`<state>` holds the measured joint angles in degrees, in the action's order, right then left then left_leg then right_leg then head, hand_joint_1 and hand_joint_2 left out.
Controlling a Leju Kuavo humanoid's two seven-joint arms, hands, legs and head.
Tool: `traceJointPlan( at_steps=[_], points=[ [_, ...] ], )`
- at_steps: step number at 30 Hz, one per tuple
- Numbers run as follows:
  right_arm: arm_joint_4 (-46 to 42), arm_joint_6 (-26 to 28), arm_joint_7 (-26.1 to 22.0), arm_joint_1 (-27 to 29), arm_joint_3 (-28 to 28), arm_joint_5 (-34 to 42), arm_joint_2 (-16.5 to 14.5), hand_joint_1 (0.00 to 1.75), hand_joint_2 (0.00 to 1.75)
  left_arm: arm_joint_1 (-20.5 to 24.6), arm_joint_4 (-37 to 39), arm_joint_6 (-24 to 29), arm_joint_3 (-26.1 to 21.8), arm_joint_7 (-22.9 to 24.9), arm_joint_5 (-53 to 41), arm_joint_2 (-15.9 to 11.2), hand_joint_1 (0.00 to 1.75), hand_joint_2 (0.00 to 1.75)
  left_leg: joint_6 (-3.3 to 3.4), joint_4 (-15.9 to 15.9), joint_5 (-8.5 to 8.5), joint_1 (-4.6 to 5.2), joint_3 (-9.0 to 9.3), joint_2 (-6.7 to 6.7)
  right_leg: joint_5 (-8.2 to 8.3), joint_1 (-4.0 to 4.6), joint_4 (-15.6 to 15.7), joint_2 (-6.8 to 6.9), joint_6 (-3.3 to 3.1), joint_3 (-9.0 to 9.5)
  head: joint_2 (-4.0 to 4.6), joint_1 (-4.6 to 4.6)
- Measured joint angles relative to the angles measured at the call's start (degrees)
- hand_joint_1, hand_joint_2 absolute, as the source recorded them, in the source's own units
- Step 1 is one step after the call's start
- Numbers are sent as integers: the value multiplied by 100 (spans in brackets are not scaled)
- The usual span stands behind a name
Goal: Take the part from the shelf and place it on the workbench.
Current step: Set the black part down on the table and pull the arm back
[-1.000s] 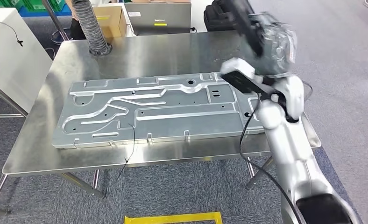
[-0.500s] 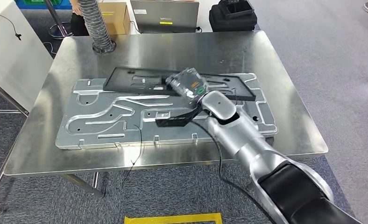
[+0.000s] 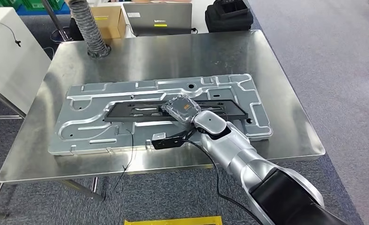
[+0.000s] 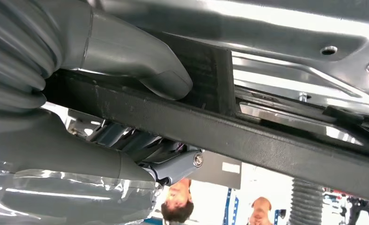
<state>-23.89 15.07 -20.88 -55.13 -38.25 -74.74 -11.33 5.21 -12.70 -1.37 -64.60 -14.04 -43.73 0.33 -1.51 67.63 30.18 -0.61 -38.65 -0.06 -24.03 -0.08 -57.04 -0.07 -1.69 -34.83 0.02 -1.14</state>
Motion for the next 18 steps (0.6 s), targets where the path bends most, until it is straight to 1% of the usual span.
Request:
traceJointPlan(
  at_steps=[1,2,3,4,5,6,7,8,10,11,12,13,14,15,16,17,18],
  points=[
    [59,-35,-4,18,-13,15,-8,0,0,-6,0,-25,-1,-20,0,0,0,175,-13,349,121,-6,-182,0,-7,3,-2,-2,-10,5,0,0],
    [117,-66,-6,50,-24,31,-8,0,0,-16,0,-45,-1,-41,-3,1,0,175,-23,554,152,-10,-300,1,-13,4,-5,-6,-12,11,0,0],
    [167,-86,-7,87,-30,52,-3,0,0,-28,0,-60,-1,-61,-8,1,0,175,-28,543,73,-15,-313,1,-21,4,-11,-13,-9,17,0,0],
    [204,-95,-6,119,-31,77,3,0,0,-40,0,-66,-1,-77,-14,1,0,175,-29,314,-99,-22,-216,2,-32,2,-20,-24,1,25,-1,0],
    [236,-89,-7,140,-32,107,10,0,0,-47,0,-62,-1,-88,-21,1,0,175,-27,-68,-315,-30,-38,1,-48,-1,-36,-37,18,34,-1,0],
    [266,-75,-7,150,-32,139,20,0,0,-48,0,-55,-2,-95,-27,1,0,175,-19,-448,-468,-30,153,-2,-68,9,-59,-49,42,35,-1,0],
    [292,-59,-8,155,-32,166,29,0,0,-45,0,-49,-2,-98,-31,0,0,131,2,-732,-558,-27,296,-6,-85,19,-81,-61,68,31,-1,0],
    [319,-40,-12,166,-32,194,41,0,0,-45,0,-47,-3,-106,-34,0,0,87,26,-893,-580,-22,379,-10,-95,30,-95,-71,94,26,-1,1],
    [359,10,-36,199,-32,257,63,0,0,-50,0,-49,-4,-140,-33,1,0,0,94,-941,-553,-14,402,-11,-95,39,-99,-84,140,21,-1,1],
    [372,42,-65,217,-30,305,76,0,0,-52,0,-46,-5,-163,-32,3,0,0,127,-956,-560,-21,407,-5,-111,33,-114,-83,166,21,-1,1],
    [379,82,-100,227,-24,361,87,0,0,-49,0,-38,-7,-182,-30,4,0,0,163,-969,-570,-28,413,1,-175,28,-191,-78,194,-10,-1,1],
    [383,128,-149,232,-15,431,96,0,0,-43,0,-25,-9,-194,-28,6,0,0,195,-983,-582,-36,417,9,-302,24,-383,-71,224,-91,-1,1],
    [385,178,-212,240,0,515,102,0,0,-38,0,-12,-12,-200,-27,7,0,0,216,-989,-588,-38,418,15,-483,13,-695,-63,250,-229,0,2],
    [387,230,-281,253,21,603,106,0,0,-35,0,0,-17,-202,-28,7,0,0,229,-988,-589,-35,415,19,-680,8,-1092,-57,270,-411,-1,2],
    [388,290,-365,275,52,709,108,0,0,-36,0,9,-27,-202,-29,7,0,0,235,-987,-589,-33,413,22,-836,-1,-1483,-54,284,-591,-1,2],
    [386,360,-465,302,93,829,109,0,0,-36,0,16,-40,-202,-30,7,0,0,238,-985,-589,-31,413,22,-898,-7,-1732,-53,290,-709,-1,2],
    [374,457,-584,326,143,970,110,0,0,-36,0,23,-56,-199,-31,7,0,0,239,-980,-590,-30,414,20,-851,-11,-1772,-51,287,-728,-1,2]
  ],
)
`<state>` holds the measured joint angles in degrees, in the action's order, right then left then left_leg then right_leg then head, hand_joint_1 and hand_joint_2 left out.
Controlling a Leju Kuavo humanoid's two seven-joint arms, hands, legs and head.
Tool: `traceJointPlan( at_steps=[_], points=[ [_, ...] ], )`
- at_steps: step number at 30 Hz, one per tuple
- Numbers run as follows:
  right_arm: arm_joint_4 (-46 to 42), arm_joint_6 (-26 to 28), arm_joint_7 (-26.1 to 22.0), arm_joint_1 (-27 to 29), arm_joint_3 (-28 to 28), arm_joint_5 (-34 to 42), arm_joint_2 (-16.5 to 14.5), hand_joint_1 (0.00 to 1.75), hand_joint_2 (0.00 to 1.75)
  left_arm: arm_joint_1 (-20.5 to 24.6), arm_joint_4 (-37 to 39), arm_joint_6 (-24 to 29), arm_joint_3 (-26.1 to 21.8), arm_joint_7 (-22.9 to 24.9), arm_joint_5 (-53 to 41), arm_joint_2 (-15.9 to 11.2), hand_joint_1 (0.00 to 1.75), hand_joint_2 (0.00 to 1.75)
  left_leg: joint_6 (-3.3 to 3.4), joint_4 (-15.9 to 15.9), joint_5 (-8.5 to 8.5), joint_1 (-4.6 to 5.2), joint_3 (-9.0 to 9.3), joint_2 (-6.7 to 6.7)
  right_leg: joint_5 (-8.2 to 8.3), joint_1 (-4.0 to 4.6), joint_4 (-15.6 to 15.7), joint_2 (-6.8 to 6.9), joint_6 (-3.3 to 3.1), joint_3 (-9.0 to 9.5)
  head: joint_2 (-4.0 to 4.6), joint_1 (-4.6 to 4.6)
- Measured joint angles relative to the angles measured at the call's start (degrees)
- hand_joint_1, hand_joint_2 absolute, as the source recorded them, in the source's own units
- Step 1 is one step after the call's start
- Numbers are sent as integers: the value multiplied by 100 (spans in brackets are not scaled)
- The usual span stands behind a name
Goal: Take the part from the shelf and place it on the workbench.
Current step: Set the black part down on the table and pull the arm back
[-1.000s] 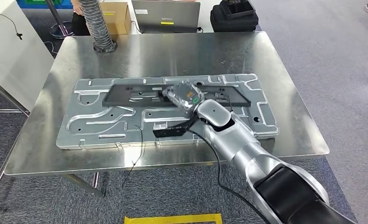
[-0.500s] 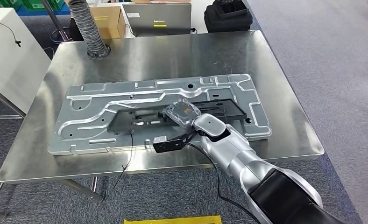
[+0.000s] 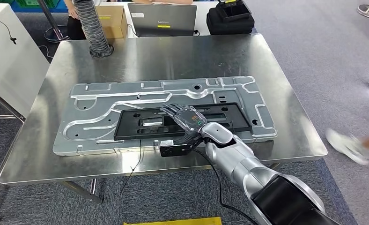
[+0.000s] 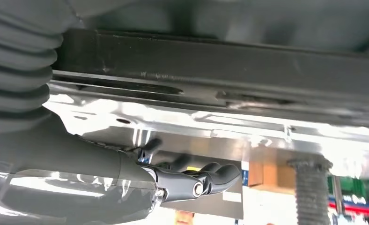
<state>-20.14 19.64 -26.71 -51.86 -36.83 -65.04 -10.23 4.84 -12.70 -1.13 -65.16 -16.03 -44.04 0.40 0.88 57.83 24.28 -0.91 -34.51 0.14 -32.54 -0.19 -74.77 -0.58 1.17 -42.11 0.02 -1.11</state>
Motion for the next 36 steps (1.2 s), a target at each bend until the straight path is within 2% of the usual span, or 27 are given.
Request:
traceJointPlan(
  at_steps=[1,3,4,5,7,8,10,11,13,14,15,16,18,19,20,21,24,25,26,28,29,30,31,32,34,35,36],
  points=[
    [-33,138,-145,14,64,175,-1,0,0,1,0,5,-16,2,0,1,0,0,-2,8,1,1,2,-4,148,-1,199,2,-14,96,1,0],
    [-186,504,-481,15,225,593,-2,0,0,7,0,10,-39,6,0,7,0,0,-18,25,10,7,6,-12,531,12,1018,10,-76,501,1,0],
    [-301,694,-642,10,322,808,-3,0,0,13,0,10,-48,6,0,13,0,0,-39,33,14,16,3,-15,656,27,1365,16,-106,667,0,-1],
    [-438,870,-773,13,418,1015,-4,0,0,18,0,10,-56,7,1,18,0,0,-62,36,16,22,0,-16,710,43,1575,20,-130,764,0,-1],
    [-859,1190,-915,78,604,1414,27,0,0,22,0,10,-77,5,4,23,0,0,-121,22,7,27,1,-15,715,65,1659,24,-160,786,0,-1],
    [-1180,1348,-936,147,691,1613,62,0,0,21,0,10,-89,3,8,25,0,0,-148,22,15,24,0,-13,728,48,1683,27,-182,797,0,-1],
    [-2045,1676,-927,351,896,1958,163,0,0,17,0,13,-117,-7,29,29,0,0,-196,210,164,24,-70,-13,757,10,1739,37,-235,830,0,-2],
    [-2517,1807,-912,476,1018,2045,214,0,0,15,0,17,-140,-11,48,32,0,0,-213,472,327,19,-179,-12,764,-5,1759,47,-256,849,0,-2],
    [-3521,1956,-927,799,1349,1994,320,0,0,3,0,24,-202,-20,104,34,0,0,-245,1231,695,12,-506,-12,752,3,1760,65,-277,863,1,-2],
    [-4032,1987,-977,997,1550,1872,357,0,0,-9,1,24,-237,-25,140,35,0,0,-259,1526,790,9,-641,-11,744,6,1758,72,-280,871,1,-2],
    [-4556,2009,-1051,1209,1777,1711,380,0,0,-21,1,23,-274,-34,181,37,0,0,-267,1637,778,6,-690,-11,733,7,1755,74,-276,880,0,-2],
    [-5081,2027,-1131,1418,2018,1539,387,0,0,-31,1,23,-313,-50,224,39,0,0,-269,1512,653,1,-626,-10,719,5,1749,70,-266,894,0,-2],
    [-6021,2044,-1247,1804,2472,1241,394,0,0,-38,0,24,-398,-96,306,42,0,0,-250,767,277,-11,-244,-16,674,3,1729,63,-227,933,0,-2],
    [-6434,2047,-1275,1993,2680,1139,403,0,0,-39,0,19,-439,-124,338,44,0,0,-230,397,159,-7,-55,-23,649,12,1708,60,-201,943,1,-2],
    [-6797,2048,-1286,2191,2873,1061,414,0,0,-42,0,10,-476,-153,359,46,0,0,-205,161,111,-2,67,-30,633,21,1697,60,-172,946,1,-2],
    [-7145,2049,-1290,2405,3066,998,426,0,0,-49,0,-1,-508,-185,378,51,0,0,-175,61,129,8,122,-38,624,31,1692,60,-143,944,0,-2],
    [-7954,2049,-1299,3060,3588,932,461,0,0,-71,0,-34,-578,-262,396,76,0,0,-65,21,123,15,137,-40,575,21,1668,58,-52,944,0,-1],
    [-8160,2049,-1303,3257,3740,933,471,0,0,-72,0,-50,-598,-275,396,86,0,0,-29,5,104,8,141,-35,476,11,1553,57,-20,902,1,-1],
    [-8347,2049,-1306,3460,3892,924,479,0,0,-69,0,-70,-613,-284,396,94,0,0,-2,-9,87,0,143,-28,311,3,1318,55,10,807,1,0],
    [-8659,2049,-1309,3958,4207,880,479,0,0,-62,0,-108,-630,-283,389,103,0,0,28,-9,72,0,124,-24,-110,-9,558,55,54,483,1,0],
    [-8786,2049,-1311,4235,4372,866,465,0,0,-63,0,-115,-637,-277,382,108,0,0,33,-6,70,1,112,-28,-253,-14,213,55,66,334,1,0],
    [-8893,2049,-1313,4487,4541,872,442,0,0,-68,0,-116,-645,-266,371,115,0,0,37,0,68,3,100,-32,-291,-17,39,55,71,263,1,0],
    [-8989,2049,-1315,4693,4712,899,405,0,0,-72,0,-113,-652,-249,355,122,0,0,38,9,67,4,89,-32,-212,-19,105,56,67,306,1,0],
    [-9075,2049,-1315,4874,4886,932,355,0,0,-74,0,-111,-658,-232,336,129,0,0,37,18,67,7,83,-31,-40,-20,412,57,54,474,1,0],
    [-9222,2049,-1314,5174,5244,985,238,0,0,-65,0,-110,-663,-200,301,150,0,0,21,36,62,20,77,-29,315,-5,1268,62,3,935,1,0],
    [-9267,2049,-1308,5300,5405,997,175,0,0,-59,0,-110,-664,-191,292,160,0,0,0,39,54,29,75,-30,421,6,1564,60,-21,1084,1,0],
    [-9294,2049,-1297,5405,5565,1009,121,0,0,-55,0,-110,-664,-187,291,170,0,0,-29,39,41,35,72,-30,464,20,1699,57,-44,1141,1,0]
  ],
)
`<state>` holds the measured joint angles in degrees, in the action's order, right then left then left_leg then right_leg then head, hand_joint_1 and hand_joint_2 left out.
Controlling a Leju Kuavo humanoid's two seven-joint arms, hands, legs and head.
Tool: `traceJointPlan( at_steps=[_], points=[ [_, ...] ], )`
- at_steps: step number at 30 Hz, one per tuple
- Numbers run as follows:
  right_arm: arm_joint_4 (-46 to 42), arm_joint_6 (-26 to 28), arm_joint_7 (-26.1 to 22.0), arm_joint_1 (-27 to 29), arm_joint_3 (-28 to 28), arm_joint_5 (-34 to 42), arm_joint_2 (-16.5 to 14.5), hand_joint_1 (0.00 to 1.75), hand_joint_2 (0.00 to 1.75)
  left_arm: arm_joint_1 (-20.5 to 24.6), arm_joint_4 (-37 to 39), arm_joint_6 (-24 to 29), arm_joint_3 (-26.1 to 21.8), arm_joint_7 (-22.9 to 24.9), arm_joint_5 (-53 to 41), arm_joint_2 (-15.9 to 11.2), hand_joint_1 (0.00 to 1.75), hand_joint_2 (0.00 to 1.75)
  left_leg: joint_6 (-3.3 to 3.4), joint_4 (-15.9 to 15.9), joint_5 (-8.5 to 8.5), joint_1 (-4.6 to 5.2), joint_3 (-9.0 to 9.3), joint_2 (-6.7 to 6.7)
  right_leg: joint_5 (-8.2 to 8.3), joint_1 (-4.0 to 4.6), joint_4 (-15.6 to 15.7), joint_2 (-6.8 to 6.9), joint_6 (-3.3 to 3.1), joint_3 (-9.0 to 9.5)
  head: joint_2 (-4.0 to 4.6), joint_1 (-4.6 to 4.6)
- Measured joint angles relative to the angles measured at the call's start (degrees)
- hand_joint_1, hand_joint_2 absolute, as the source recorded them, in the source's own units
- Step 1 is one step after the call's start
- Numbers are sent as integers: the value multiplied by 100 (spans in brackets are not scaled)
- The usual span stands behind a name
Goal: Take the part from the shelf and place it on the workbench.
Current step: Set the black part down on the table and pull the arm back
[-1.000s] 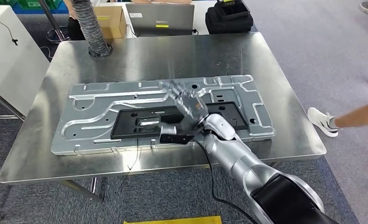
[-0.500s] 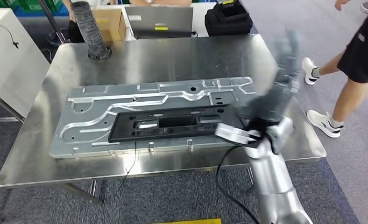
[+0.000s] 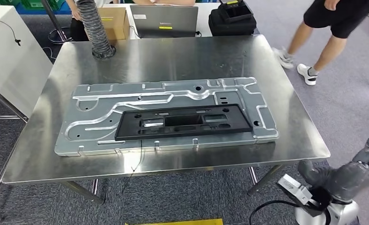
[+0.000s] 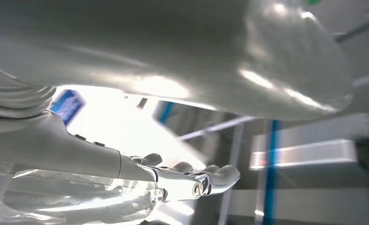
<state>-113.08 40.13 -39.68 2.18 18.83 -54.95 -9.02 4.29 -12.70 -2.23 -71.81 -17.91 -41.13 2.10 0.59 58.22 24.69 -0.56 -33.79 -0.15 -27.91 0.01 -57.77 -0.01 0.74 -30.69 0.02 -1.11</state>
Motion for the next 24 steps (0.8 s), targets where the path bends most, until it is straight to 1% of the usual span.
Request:
traceJointPlan(
  at_steps=[1,2,3,4,5,6,7,8,9,10,11,12,13,14,15,16,18,19,20,21,22,23,24],
  points=[
    [-5,0,11,98,166,13,-51,0,0,2,0,-3,0,0,2,7,0,0,-35,-7,-19,4,-2,0,18,14,16,-5,-18,-11,0,0],
    [2,-1,20,190,341,29,-101,0,0,2,0,-7,0,-2,5,12,0,0,-71,-17,-41,6,-4,0,51,8,30,-8,-49,-26,-1,-1],
    [24,-1,24,267,525,44,-155,0,0,0,0,-13,1,-7,10,16,0,0,-103,-1,-24,3,-15,-1,89,-3,51,-1,-81,-35,-1,-1],
    [60,-2,21,323,701,47,-210,0,0,-5,0,-19,1,-12,13,21,0,0,-128,74,65,3,-44,-1,131,-18,76,7,-121,-52,-1,-2],
    [114,-3,15,358,874,33,-270,0,0,-9,0,-22,1,-15,16,27,0,0,-148,261,242,2,-111,-1,177,-33,100,14,-159,-83,-1,-2],
    [191,-3,12,383,1050,-1,-328,0,0,-9,0,-25,1,-18,15,32,0,0,-162,571,499,-7,-216,1,218,-34,104,20,-182,-125,-1,-2],
    [287,-4,22,402,1234,-41,-371,0,0,-9,0,-28,1,-22,13,36,0,0,-174,950,766,-10,-336,3,256,-29,98,20,-200,-182,-1,-2],
    [403,-4,53,417,1422,-77,-403,0,0,-9,0,-32,1,-29,10,40,0,0,-185,1306,976,-13,-431,3,296,-22,89,22,-203,-246,-1,-2],
    [536,-4,87,428,1598,-104,-416,0,0,-11,0,-37,1,-38,6,43,0,0,-191,1512,1083,-13,-446,3,338,-17,78,24,-198,-310,-1,-2],
    [672,-4,110,430,1760,-126,-418,0,0,-15,0,-43,1,-46,4,46,0,0,-190,1492,1076,-13,-348,3,380,-15,67,22,-188,-372,0,-2],
    [823,-4,104,427,1931,-169,-417,0,0,-17,0,-47,1,-50,3,49,0,0,-184,1230,977,-14,-125,3,421,-16,55,19,-174,-431,0,-2],
    [984,-4,74,417,2112,-233,-421,0,0,-14,0,-49,3,-49,3,51,0,0,-173,796,840,-16,188,1,461,-18,40,15,-155,-483,0,-2],
    [1165,-4,42,402,2312,-317,-427,0,0,-5,0,-48,5,-42,3,53,0,0,-153,370,736,-5,465,-5,498,-12,24,13,-127,-522,-1,-3],
    [1389,-4,20,373,2527,-420,-431,0,0,2,0,-46,9,-39,3,57,0,0,-124,41,655,6,663,-13,532,-6,11,13,-95,-547,-1,-2],
    [1675,-4,14,332,2752,-541,-430,0,0,5,0,-45,11,-35,2,63,0,0,-89,-133,615,20,757,-21,567,0,4,14,-59,-558,-1,-1],
    [2000,-5,12,293,2981,-678,-421,0,0,3,0,-46,13,-32,-3,69,0,0,-49,-166,596,42,752,-27,603,-1,8,15,-19,-558,-1,-1],
    [2666,-5,14,236,3419,-929,-378,0,0,-6,1,-57,14,-30,-25,85,0,0,30,-177,503,51,709,-21,653,-27,21,11,56,-561,-1,1],
    [3000,-5,30,221,3619,-1069,-338,0,0,-5,1,-65,14,-25,-39,94,0,0,72,-189,442,48,666,-12,568,-42,-29,6,92,-592,-1,0],
    [3354,-4,68,193,3805,-1235,-286,0,0,-3,2,-69,13,-18,-51,102,0,0,107,-205,374,39,604,0,381,-54,-173,2,125,-652,-1,1],
    [3752,-5,128,151,3988,-1455,-224,0,0,-1,2,-73,13,-9,-58,110,0,0,134,-214,304,32,525,15,101,-68,-430,-1,154,-740,-1,1],
    [4143,-5,211,105,4154,-1715,-168,0,0,-3,2,-73,12,2,-62,112,0,0,151,-212,245,38,441,24,-221,-73,-786,-1,177,-840,-1,1],
    [4540,-6,329,60,4307,-2022,-122,0,0,-7,2,-72,11,15,-63,115,0,0,155,-206,187,44,361,33,-467,-78,-1167,-1,193,-918,-1,0],
    [4940,-7,479,20,4443,-2362,-79,0,0,-11,2,-72,11,32,-61,119,0,0,154,-194,131,49,279,41,-588,-79,-1466,0,202,-946,-1,0]
  ],
)
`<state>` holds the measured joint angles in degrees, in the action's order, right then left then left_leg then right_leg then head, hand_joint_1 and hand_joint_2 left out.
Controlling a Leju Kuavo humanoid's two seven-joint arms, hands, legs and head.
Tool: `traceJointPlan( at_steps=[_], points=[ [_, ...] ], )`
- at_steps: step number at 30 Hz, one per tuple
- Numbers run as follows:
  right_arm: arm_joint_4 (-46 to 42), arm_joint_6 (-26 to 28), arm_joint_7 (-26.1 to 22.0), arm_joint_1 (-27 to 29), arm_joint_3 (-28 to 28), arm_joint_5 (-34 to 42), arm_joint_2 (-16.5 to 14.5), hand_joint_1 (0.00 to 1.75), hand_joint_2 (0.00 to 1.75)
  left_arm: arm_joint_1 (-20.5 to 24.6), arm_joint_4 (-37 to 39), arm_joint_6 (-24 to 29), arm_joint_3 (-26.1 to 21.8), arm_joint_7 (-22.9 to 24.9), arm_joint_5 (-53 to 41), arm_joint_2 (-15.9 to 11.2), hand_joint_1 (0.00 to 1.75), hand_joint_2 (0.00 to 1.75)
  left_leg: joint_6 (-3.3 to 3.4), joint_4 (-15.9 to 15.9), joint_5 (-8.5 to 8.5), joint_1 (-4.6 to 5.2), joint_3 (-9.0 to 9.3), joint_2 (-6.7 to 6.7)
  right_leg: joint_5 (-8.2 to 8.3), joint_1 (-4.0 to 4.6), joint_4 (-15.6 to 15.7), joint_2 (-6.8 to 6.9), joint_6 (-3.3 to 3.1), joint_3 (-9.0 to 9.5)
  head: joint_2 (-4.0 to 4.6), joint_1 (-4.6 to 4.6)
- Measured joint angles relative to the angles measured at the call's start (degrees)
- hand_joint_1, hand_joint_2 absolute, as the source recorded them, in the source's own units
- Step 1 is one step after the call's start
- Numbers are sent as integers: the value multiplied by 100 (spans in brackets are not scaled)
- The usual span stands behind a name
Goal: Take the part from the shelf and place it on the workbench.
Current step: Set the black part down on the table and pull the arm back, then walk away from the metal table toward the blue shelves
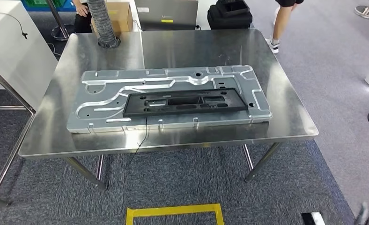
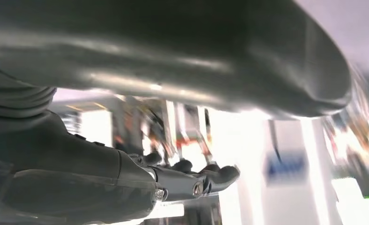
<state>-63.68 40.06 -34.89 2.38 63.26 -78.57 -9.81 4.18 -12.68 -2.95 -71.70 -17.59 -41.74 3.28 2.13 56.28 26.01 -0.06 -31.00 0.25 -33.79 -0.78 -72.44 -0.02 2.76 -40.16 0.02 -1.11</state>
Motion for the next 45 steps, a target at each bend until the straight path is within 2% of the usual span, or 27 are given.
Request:
traceJointPlan(
  at_steps=[2,4,6,7,10,12,14,15,16,17,19,21,23,25,26,29,30,31,32,34,36,37,38,40,42,44,45],
  points=[
    [809,-2,399,-78,202,-663,87,0,0,-7,0,0,-2,38,8,15,0,0,-17,45,-94,3,-158,10,150,2,-51,1,-1,229,0,0],
    [1652,-90,960,-167,260,-1009,225,0,0,-3,0,0,-5,65,15,40,0,0,-46,103,-158,2,-279,16,387,6,678,1,-34,827,-1,0],
    [2490,-370,1673,-259,173,-1091,383,0,0,7,1,0,-6,76,14,74,0,0,-99,134,-222,7,-332,18,367,37,1438,-1,-103,1322,-1,0],
    [2871,-592,2044,-296,91,-1103,451,0,0,11,1,0,-6,78,7,89,0,0,-133,133,-262,6,-342,20,323,59,1621,-1,-142,1416,-1,-1],
    [3691,-1369,2913,-359,-143,-1097,561,0,0,0,1,1,-6,81,-37,110,0,0,-238,155,-299,4,-391,8,452,70,1707,13,-262,1348,0,0],
    [4069,-1906,3345,-401,-253,-1100,589,0,0,-15,1,1,-6,83,-78,118,0,0,-289,504,89,3,-536,-13,592,49,1743,27,-338,1225,1,0],
    [4360,-2418,3742,-424,-398,-1108,609,0,0,-17,2,-2,-3,85,-137,126,0,0,-323,1238,665,-11,-741,-19,710,63,1724,35,-378,1063,1,-1],
    [4470,-2628,3925,-428,-483,-1110,616,0,0,-14,2,-5,0,87,-172,128,0,0,-335,1580,820,-14,-796,-19,765,72,1709,38,-383,976,1,-1],
    [4561,-2792,4092,-433,-569,-1111,618,0,0,-12,2,-10,6,92,-211,128,0,0,-341,1776,841,-15,-775,-18,820,78,1691,40,-382,888,1,-1],
    [4639,-2915,4238,-439,-652,-1110,618,0,0,-9,2,-19,15,100,-245,128,0,0,-339,1767,743,-16,-655,-18,873,81,1670,42,-377,802,1,-1],
    [4761,-3023,4433,-454,-787,-1097,607,0,0,6,2,-36,38,123,-308,128,0,0,-309,1142,467,-16,-111,-19,970,84,1621,39,-352,651,-1,-1],
    [4842,-2995,4514,-477,-863,-1032,580,0,0,36,2,-48,63,148,-371,128,0,0,-256,282,434,2,496,-22,1053,100,1560,36,-307,547,-1,-1],
    [4897,-2885,4449,-511,-884,-919,556,0,0,53,2,-66,99,164,-441,131,0,0,-198,-93,490,26,702,-23,1145,106,1532,36,-247,495,-1,-1],
    [4940,-2762,4247,-537,-884,-842,543,0,0,48,5,-94,145,169,-504,144,0,0,-116,-108,401,20,605,-3,1184,98,1515,20,-181,444,-1,-1],
    [4959,-2706,4117,-546,-884,-824,538,0,0,48,8,-110,167,166,-529,151,0,0,-65,-115,334,12,538,11,1052,89,1419,10,-149,391,-1,0],
    [5007,-2566,3777,-564,-889,-823,524,0,0,47,11,-139,212,139,-581,163,0,0,19,-121,119,4,277,33,189,48,538,-1,-71,145,1,0],
    [5020,-2544,3717,-570,-902,-857,521,0,0,42,11,-143,226,131,-592,163,0,0,17,-113,52,8,183,36,8,40,185,-1,-52,92,1,0],
    [5033,-2531,3680,-575,-925,-909,520,0,0,39,11,-145,241,124,-607,163,0,0,9,-98,-14,10,88,39,-24,36,-54,-1,-40,103,1,0],
    [5046,-2524,3665,-579,-957,-966,520,0,0,38,11,-146,259,117,-621,164,0,0,-3,-74,-75,8,-7,42,77,33,-114,-1,-34,196,1,0],
    [5068,-2544,3699,-585,-1026,-1062,519,0,0,39,11,-146,291,110,-644,169,0,0,-35,-6,-175,4,-185,43,410,26,376,0,-43,685,1,0],
    [5081,-2616,3798,-606,-1090,-1105,518,0,0,38,11,-146,313,109,-652,176,0,0,-85,68,-247,14,-310,40,419,42,1257,0,-88,1295,0,0],
    [5090,-2672,3864,-616,-1123,-1111,517,0,0,41,11,-146,319,109,-656,179,0,0,-115,92,-286,19,-343,42,345,56,1563,-1,-117,1478,0,0],
    [5099,-2736,3940,-622,-1156,-1113,516,0,0,43,11,-146,325,109,-657,180,0,0,-148,102,-328,19,-365,44,279,75,1727,-1,-150,1555,-1,0],
    [5121,-2862,4086,-617,-1217,-1113,515,0,0,44,11,-145,330,112,-658,180,0,0,-217,117,-376,5,-394,44,326,77,1769,11,-229,1513,0,0],
    [5137,-2963,4217,-610,-1279,-1113,515,0,0,32,11,-139,331,121,-658,179,0,0,-284,363,-78,-11,-509,31,445,62,1781,37,-324,1408,0,-1],
    [5144,-3016,4297,-606,-1319,-1113,517,0,0,25,11,-135,331,129,-661,180,0,0,-339,1028,505,-31,-726,23,574,68,1774,52,-380,1248,0,-1],
    [5144,-3024,4310,-604,-1329,-1113,519,0,0,24,11,-135,332,130,-666,180,0,0,-359,1411,708,-39,-816,23,635,77,1757,54,-386,1157,0,-1]
  ],
)
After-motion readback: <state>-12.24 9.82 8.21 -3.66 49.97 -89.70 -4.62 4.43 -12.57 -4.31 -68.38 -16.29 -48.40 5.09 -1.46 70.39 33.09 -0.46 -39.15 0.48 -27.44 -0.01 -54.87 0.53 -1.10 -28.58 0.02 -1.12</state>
